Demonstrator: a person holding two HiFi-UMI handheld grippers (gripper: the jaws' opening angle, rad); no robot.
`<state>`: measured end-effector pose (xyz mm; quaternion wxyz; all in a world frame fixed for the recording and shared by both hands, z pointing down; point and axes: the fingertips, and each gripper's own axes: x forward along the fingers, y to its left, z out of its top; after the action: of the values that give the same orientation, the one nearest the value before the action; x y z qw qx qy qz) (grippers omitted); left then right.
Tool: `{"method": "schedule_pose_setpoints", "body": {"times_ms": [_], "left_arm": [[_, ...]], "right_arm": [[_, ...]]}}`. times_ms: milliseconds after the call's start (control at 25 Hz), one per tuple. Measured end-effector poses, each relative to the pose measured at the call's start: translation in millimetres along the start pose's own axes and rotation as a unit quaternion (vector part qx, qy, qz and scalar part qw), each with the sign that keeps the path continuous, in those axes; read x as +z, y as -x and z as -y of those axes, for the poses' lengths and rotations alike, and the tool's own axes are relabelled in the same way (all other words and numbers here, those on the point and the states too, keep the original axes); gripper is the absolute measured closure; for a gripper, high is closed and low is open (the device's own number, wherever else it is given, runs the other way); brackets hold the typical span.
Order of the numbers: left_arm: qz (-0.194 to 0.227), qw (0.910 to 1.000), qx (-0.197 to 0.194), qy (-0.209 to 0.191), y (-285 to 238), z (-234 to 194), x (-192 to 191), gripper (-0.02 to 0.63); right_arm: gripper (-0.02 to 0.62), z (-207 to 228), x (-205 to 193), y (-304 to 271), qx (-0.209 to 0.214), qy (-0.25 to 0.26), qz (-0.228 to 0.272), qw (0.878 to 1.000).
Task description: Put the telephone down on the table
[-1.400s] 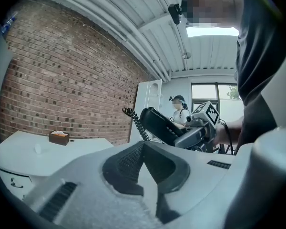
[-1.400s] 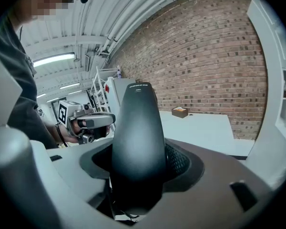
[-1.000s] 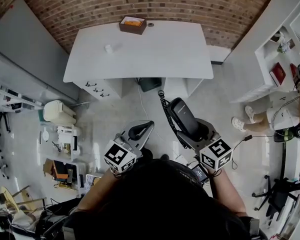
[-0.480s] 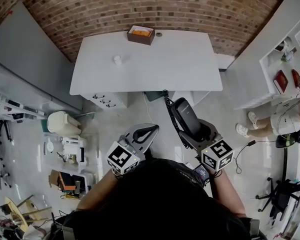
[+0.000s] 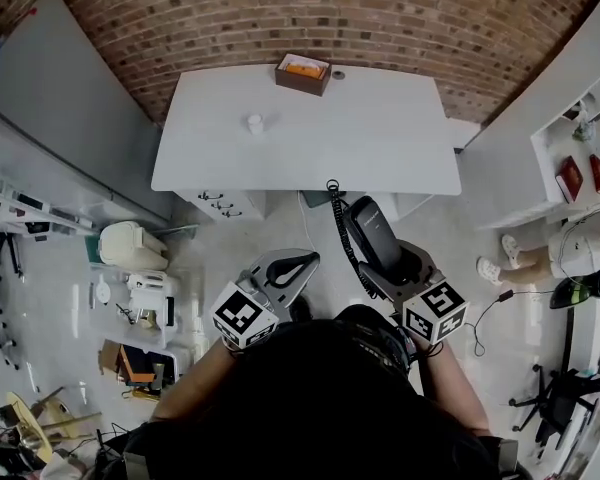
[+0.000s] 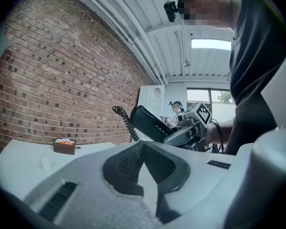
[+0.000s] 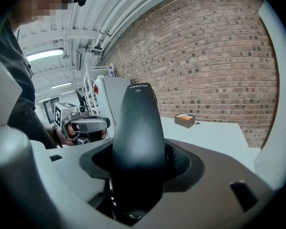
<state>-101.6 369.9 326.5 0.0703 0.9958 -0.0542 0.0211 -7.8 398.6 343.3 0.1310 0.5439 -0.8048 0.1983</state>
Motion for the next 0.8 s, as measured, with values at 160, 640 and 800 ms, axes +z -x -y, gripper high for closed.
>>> {"method": "schedule_pose_setpoints", "body": {"times_ms": [160,640,800], "left_arm": [[0.006,0.9999,0.012,0.009,5.9,-11.5,0.8,0.600],[0.006,0.9992,0.030,0.024,-15.6,-43.1,4.5,0.600],[0.001,0.9988,0.042,0.026,-34.2,-59.6,5.0,0.600]], "right_arm": [[0.325,-0.8,-0.8,-7.9,0.004,-0.001,-0.005,1.000],[0.325,37.8,17.9,-40.6,0.029,0.009,-0.011,0.999],[0.324,64.3,25.0,-49.2,0.036,0.008,-0.009,0.999]]}}
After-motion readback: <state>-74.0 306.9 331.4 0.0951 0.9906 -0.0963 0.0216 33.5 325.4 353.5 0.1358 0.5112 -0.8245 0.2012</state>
